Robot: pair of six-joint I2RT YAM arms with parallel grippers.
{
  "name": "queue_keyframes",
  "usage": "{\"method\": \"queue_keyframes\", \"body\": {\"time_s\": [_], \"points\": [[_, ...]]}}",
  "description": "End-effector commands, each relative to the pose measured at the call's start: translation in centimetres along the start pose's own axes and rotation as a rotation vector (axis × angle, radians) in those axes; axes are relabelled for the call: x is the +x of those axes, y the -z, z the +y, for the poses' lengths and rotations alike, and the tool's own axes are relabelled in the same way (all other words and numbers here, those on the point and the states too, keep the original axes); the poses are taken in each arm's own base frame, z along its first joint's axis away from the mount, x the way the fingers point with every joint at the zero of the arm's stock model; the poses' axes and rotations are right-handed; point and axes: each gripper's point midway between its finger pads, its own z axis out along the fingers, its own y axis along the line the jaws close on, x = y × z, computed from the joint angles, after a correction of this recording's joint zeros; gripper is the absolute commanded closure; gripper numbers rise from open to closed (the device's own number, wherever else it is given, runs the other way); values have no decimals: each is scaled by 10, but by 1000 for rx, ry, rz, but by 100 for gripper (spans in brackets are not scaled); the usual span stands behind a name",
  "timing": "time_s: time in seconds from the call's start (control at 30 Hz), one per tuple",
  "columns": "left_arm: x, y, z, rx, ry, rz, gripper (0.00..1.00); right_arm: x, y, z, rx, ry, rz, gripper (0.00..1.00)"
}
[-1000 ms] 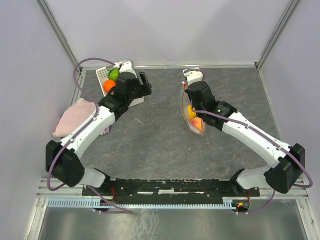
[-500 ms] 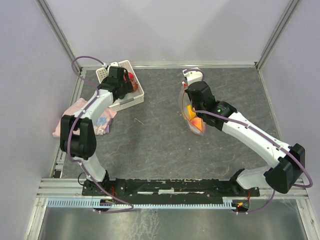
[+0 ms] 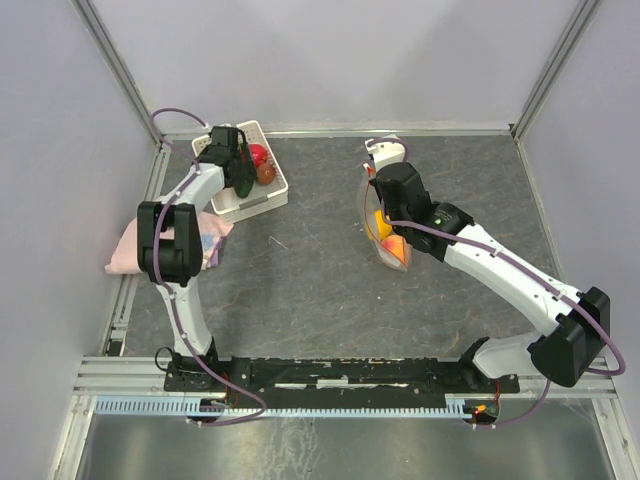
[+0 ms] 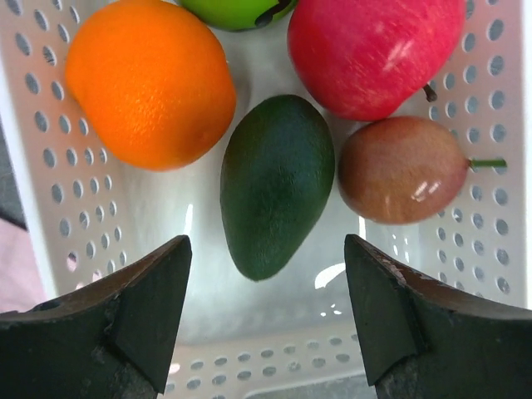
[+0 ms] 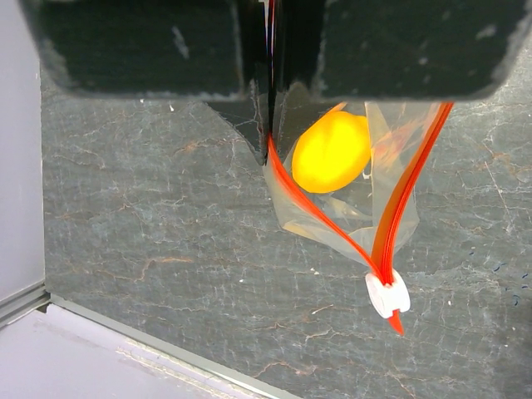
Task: Place the food in the zip-top bag and seal the zipper
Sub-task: Pick up the fake fruit from the bin.
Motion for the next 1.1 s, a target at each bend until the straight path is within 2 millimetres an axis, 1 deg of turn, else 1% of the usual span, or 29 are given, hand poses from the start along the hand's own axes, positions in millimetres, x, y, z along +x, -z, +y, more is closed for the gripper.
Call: {"method": "queue_keyframes", "body": {"time_s": [0.0, 0.17, 0.4, 0.5, 0.57, 0.67, 0.77, 0.93, 0.97, 1.07], "points": [[-14, -19, -3, 20, -51, -18, 20, -17, 2, -3, 2, -36, -54, 99], [-12, -42, -1, 7, -73, 9, 20, -16, 0, -2, -2, -30, -50, 98], [-7, -62, -3, 11, -105, 31, 21, -13, -4, 3, -13, -13, -37, 99], [-5, -66, -5, 17, -114, 37, 24, -13, -4, 4, -16, -10, -35, 99], [-4, -65, -5, 24, -114, 39, 30, -13, -4, 4, -16, -11, -35, 98], [-5, -57, -7, 40, -110, 35, 42, -13, -3, 3, -15, -12, -36, 98], [-5, -44, -9, 61, -96, 22, 51, -14, -3, 3, -18, -12, -37, 98], [-12, -12, -14, 110, -55, -20, 57, -17, 0, 2, -21, -18, -41, 99], [-17, -1, -15, 122, -44, -37, 57, -18, 1, 1, -20, -21, -43, 99], [-23, 24, -21, 163, -21, -75, 59, -18, 2, 1, -22, -21, -40, 99]]}}
